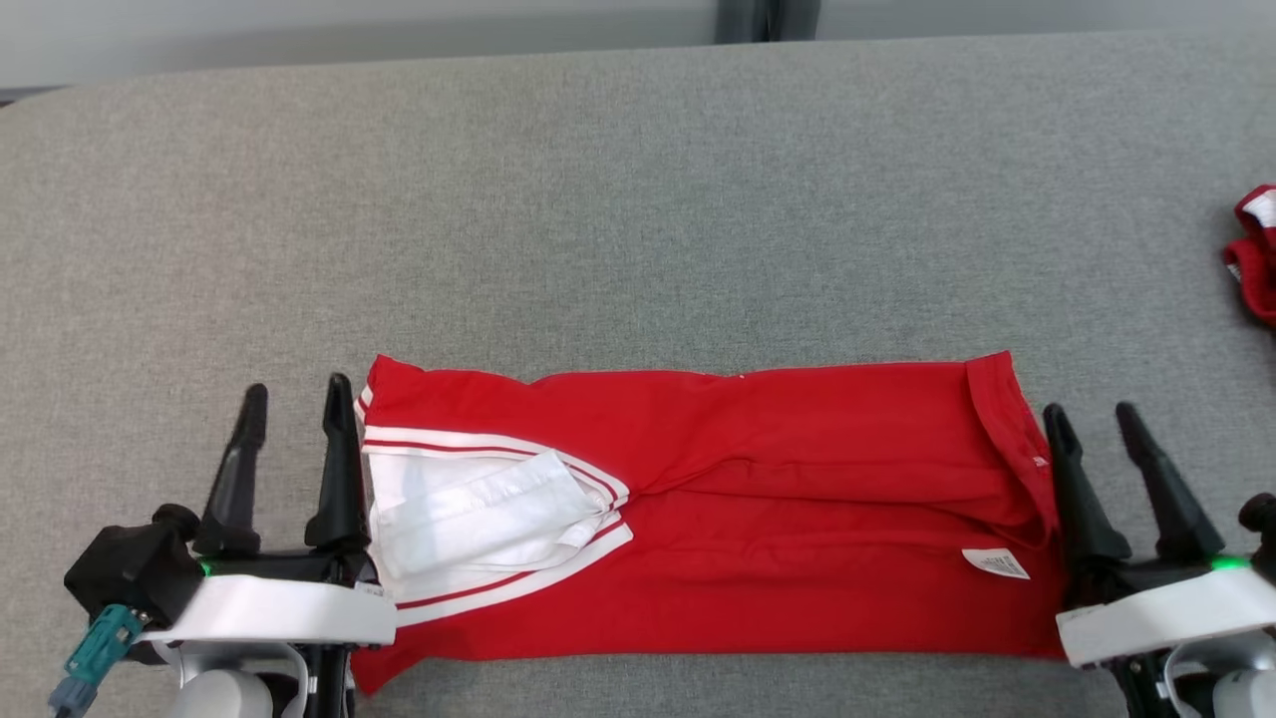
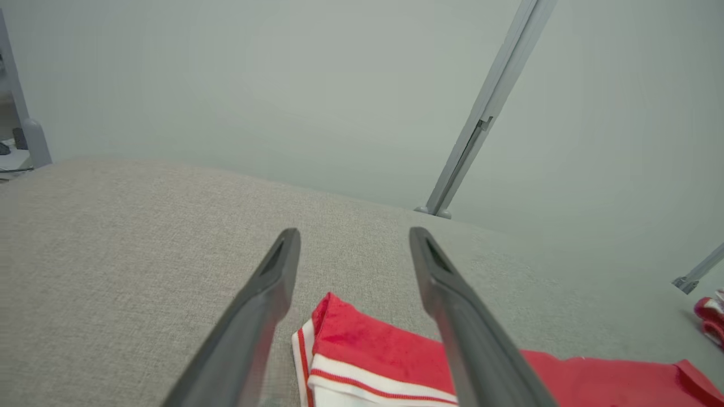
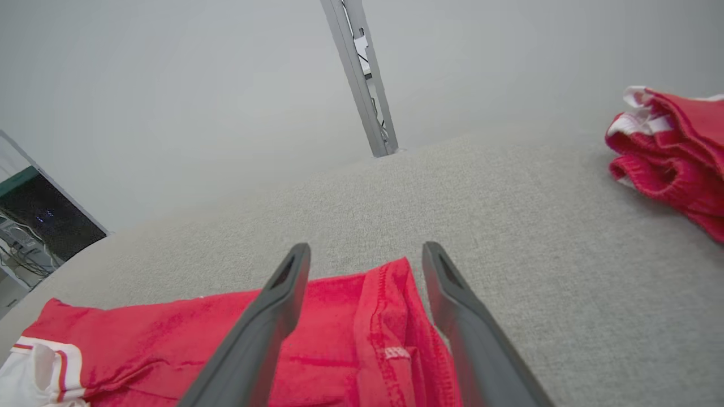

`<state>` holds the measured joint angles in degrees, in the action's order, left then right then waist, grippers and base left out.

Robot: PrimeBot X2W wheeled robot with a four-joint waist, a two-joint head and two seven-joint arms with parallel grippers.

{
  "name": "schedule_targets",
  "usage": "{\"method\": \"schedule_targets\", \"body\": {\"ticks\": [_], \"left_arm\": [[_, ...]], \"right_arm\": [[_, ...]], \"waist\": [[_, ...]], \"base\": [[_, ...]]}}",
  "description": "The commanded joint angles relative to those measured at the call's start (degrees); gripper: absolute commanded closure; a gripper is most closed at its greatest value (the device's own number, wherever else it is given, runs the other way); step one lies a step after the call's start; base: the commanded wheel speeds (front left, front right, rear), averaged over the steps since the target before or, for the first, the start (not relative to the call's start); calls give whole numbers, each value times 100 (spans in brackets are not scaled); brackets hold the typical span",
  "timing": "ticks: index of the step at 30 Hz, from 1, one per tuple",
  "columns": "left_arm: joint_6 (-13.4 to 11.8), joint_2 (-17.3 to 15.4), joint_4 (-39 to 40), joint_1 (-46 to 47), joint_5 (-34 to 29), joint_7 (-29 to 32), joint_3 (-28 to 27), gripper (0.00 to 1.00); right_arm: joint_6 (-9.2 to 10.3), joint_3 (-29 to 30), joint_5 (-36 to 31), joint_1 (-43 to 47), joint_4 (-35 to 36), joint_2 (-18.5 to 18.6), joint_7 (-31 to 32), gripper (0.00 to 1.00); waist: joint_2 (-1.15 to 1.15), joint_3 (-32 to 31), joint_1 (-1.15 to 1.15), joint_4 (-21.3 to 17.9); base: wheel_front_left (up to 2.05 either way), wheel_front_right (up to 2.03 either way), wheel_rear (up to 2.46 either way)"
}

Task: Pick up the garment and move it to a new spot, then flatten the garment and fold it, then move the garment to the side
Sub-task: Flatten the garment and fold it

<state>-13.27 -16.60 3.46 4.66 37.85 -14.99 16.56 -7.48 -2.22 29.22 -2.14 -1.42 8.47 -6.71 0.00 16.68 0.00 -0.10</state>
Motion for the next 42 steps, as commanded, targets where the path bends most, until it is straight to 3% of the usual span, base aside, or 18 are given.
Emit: {"method": "schedule_targets", "body": {"ticks": [1, 6, 12, 21, 37, 42], "left_arm": [[-42, 72, 93, -9, -270, -21, -143, 0], [66, 344, 162, -157, -1012, -22, -494, 0], [290, 487, -153, -516, -1461, -22, -604, 0], [557, 570, -612, -749, -1630, -23, -702, 0], [706, 664, -750, -613, -1731, -23, -802, 0], [752, 707, -726, -457, -1776, -23, -755, 0]], "right_arm": [[-3, 52, -236, -101, 56, 39, -142, 0], [-3, 185, -891, -87, 139, -26, -400, 0], [-3, 229, -1245, 120, 59, -124, -432, 0], [-3, 255, -1350, 267, -35, -219, -352, 0], [-3, 366, -1326, 183, -155, -219, -296, 0], [-3, 581, -1307, -33, -569, -127, -233, 0]], "waist": [[0, -85, 0, -24], [0, -344, 0, -44], [0, -602, 0, -92], [0, -712, 0, -91], [0, -680, 0, -31], [0, -506, 0, 72]], "base": [[0, 0, 0], [0, 0, 0], [0, 0, 0], [0, 0, 0], [0, 0, 0], [0, 0, 0]]}}
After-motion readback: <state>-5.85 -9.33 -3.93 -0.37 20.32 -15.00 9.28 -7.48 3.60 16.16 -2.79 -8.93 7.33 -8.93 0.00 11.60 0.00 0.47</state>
